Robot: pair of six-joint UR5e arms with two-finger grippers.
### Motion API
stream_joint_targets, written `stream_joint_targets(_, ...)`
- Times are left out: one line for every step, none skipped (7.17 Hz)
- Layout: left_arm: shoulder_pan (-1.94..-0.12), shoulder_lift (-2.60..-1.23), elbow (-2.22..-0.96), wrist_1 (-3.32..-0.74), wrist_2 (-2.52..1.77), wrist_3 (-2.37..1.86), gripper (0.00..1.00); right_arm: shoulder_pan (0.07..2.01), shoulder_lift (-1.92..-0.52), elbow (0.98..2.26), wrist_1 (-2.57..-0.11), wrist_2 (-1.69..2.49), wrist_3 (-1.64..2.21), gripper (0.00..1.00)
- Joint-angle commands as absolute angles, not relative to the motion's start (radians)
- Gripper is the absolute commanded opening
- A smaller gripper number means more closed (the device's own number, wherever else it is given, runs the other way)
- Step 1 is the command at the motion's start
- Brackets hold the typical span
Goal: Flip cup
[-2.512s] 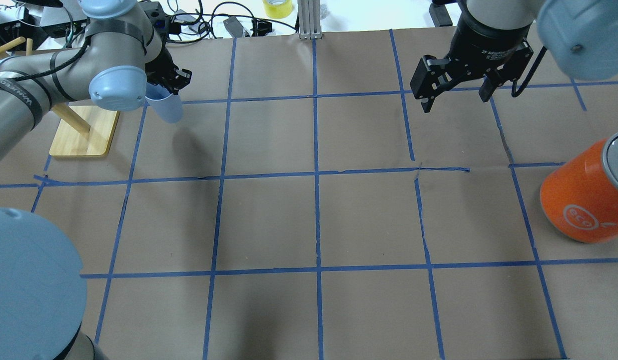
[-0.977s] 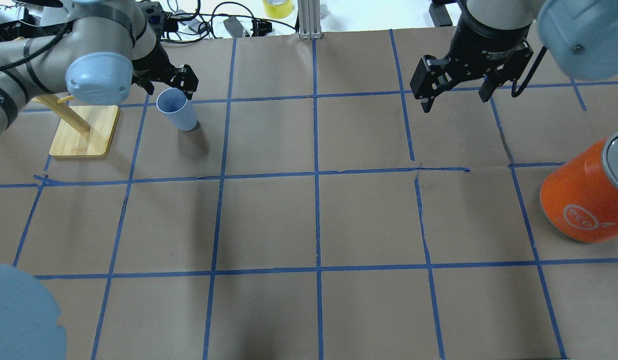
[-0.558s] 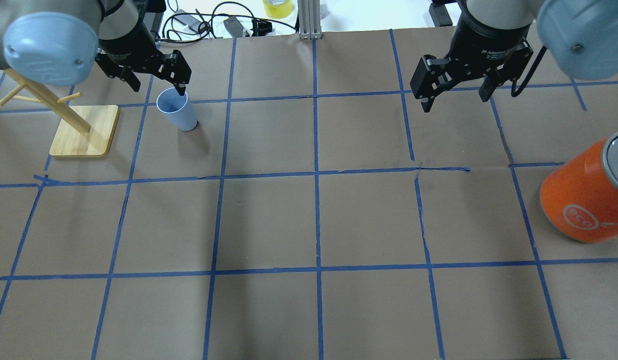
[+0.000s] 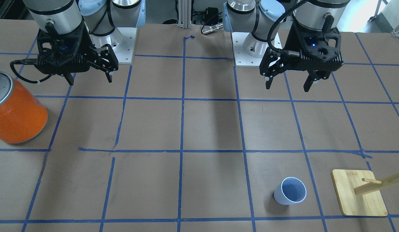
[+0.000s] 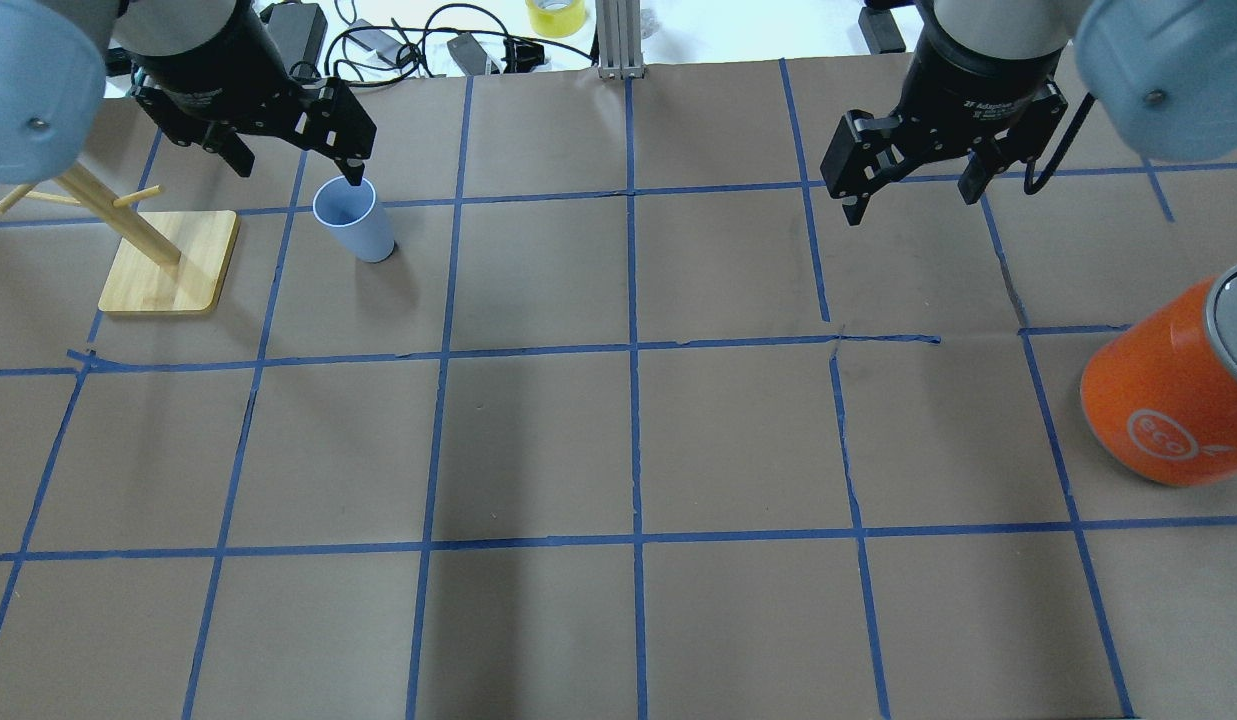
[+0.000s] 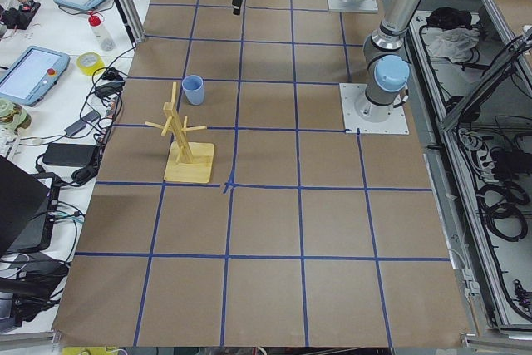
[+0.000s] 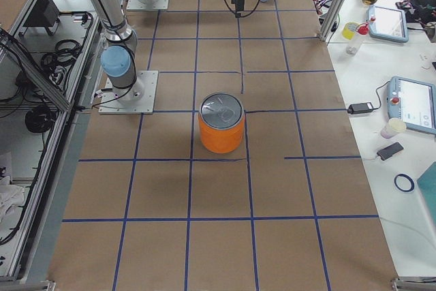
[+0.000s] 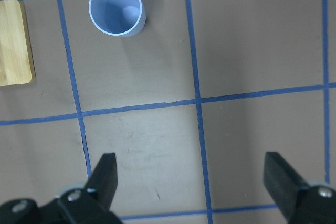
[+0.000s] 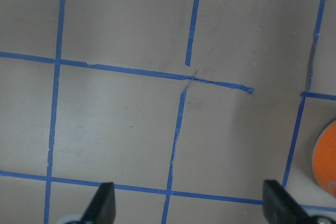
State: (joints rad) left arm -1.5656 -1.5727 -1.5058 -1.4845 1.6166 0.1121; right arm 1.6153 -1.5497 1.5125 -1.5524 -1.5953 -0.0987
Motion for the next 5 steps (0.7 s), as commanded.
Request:
stream_joint_targets(-1.562,-1.559,-1.503,-1.497,1.609,0.109,1.00,1.615,-1.549,1.513,-1.552,-1.595,-0.100,1.00)
stream_joint_targets(-1.565,-1.562,-1.522,-1.508,1.623,0.109,1.00,1.615,-1.551,1.513,-1.552,-1.595,-0.097,1.00)
stream_joint_targets(-1.563,-1.562,-1.510,-1.511,1.611,0.107,1.00,1.615,-1.549,1.513,-1.552,-1.595,-0.097,1.00)
stream_joint_targets(-1.562,-1.557,-1.509,-1.534,1.618,0.107,1.00,1.615,-1.549,1.513,-1.552,-1.595,-0.097,1.00)
stream_joint_targets(-1.563,-1.557,-1.508,-1.535,1.615,0.107,1.00,1.615,-1.549,1.513,-1.552,-1.595,-0.097,1.00)
